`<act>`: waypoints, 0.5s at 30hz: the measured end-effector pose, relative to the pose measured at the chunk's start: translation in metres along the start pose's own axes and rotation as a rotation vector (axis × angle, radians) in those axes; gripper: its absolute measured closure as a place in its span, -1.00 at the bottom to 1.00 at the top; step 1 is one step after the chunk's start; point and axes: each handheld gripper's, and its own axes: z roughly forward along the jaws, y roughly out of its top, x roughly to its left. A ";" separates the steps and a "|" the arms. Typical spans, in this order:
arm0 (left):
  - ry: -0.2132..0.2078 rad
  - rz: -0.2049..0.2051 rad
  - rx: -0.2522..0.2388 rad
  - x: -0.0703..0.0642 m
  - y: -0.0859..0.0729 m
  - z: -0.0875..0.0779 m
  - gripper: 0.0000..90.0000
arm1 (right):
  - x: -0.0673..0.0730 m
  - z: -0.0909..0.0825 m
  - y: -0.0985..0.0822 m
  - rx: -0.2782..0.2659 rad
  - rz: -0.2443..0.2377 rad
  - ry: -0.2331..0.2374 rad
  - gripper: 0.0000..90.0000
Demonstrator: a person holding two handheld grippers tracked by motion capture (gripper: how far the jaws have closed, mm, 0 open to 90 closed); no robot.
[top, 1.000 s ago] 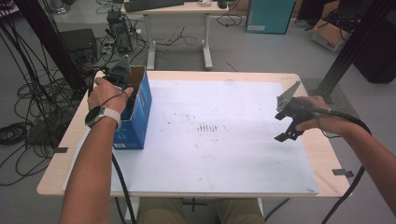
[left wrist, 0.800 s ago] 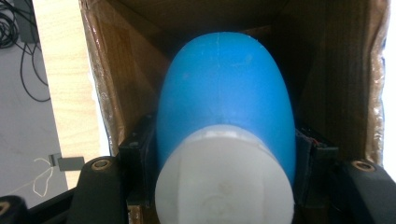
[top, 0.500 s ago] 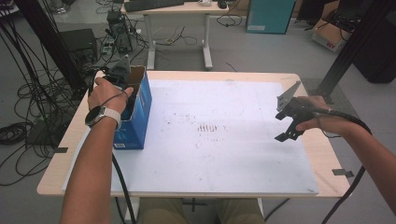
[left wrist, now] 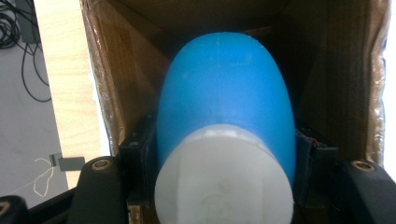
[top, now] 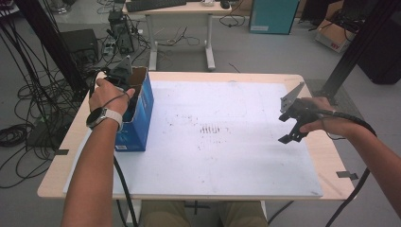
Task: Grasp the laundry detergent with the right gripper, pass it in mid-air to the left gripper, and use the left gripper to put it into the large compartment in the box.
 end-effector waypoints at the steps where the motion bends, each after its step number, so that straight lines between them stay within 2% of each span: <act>1: 0.000 0.001 0.000 0.000 0.000 0.000 -0.16 | 0.000 0.000 0.000 -0.002 0.003 0.000 -0.76; 15: 0.001 0.002 -0.002 0.000 0.000 0.000 -0.16 | 0.000 0.001 0.000 -0.004 0.005 0.001 -0.76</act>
